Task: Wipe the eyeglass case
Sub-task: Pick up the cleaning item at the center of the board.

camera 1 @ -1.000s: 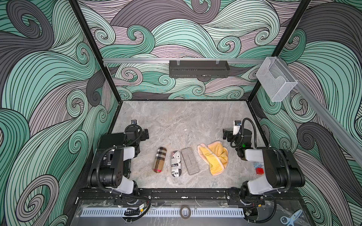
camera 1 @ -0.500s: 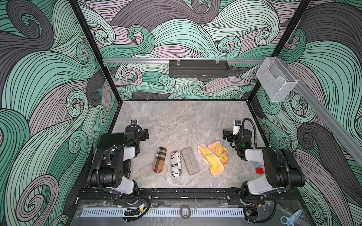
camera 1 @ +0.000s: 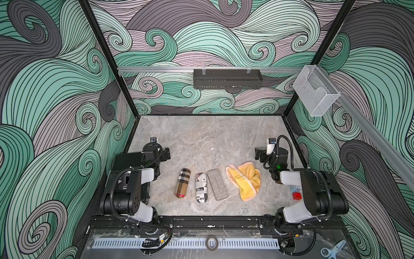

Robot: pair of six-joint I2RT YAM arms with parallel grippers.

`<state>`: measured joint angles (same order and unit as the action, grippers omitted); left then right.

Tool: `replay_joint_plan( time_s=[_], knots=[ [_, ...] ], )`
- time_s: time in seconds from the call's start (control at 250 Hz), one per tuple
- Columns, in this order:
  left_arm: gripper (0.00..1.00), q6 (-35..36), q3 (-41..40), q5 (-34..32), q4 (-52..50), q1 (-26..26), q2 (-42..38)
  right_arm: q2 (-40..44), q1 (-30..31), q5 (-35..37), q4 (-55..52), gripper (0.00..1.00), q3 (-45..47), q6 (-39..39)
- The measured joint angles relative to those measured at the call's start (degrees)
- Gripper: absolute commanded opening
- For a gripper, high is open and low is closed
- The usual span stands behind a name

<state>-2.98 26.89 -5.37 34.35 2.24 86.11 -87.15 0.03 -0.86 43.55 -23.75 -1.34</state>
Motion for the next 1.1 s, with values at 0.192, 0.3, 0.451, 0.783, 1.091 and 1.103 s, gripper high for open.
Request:
replay_joint_plan(
  time_s=[0.192, 0.3, 0.451, 0.783, 1.091, 1.103],
  knots=[
    [0.99, -0.6, -0.1, -1.0, -2.9, 0.0, -4.5, 6.4, 0.1, 2.5, -3.8, 1.0, 0.0, 0.5],
    [0.99, -2.1, 2.0, -1.7, -9.1, 0.0, -9.2, 13.2, 0.4, 3.5, -9.1, 1.0, -0.8, 1.7],
    [0.99, -5.7, 6.0, -1.4, -17.6, 0.0, -15.7, 21.0, 2.3, 5.6, -21.1, 1.0, -5.9, 6.5],
    [0.99, -17.8, 9.7, 11.5, -37.9, -0.1, -30.4, 39.5, 15.2, 6.6, -46.0, 0.99, -11.3, 15.5],
    [0.99, -30.6, 0.0, 28.3, -44.0, -1.2, -44.5, 45.3, 28.1, 7.6, -72.3, 0.99, -15.5, 23.8],
    [0.99, -30.9, -0.5, 28.8, -44.1, -1.3, -44.9, 45.2, 28.5, 7.8, -72.8, 0.99, -15.5, 24.1]
  ],
)
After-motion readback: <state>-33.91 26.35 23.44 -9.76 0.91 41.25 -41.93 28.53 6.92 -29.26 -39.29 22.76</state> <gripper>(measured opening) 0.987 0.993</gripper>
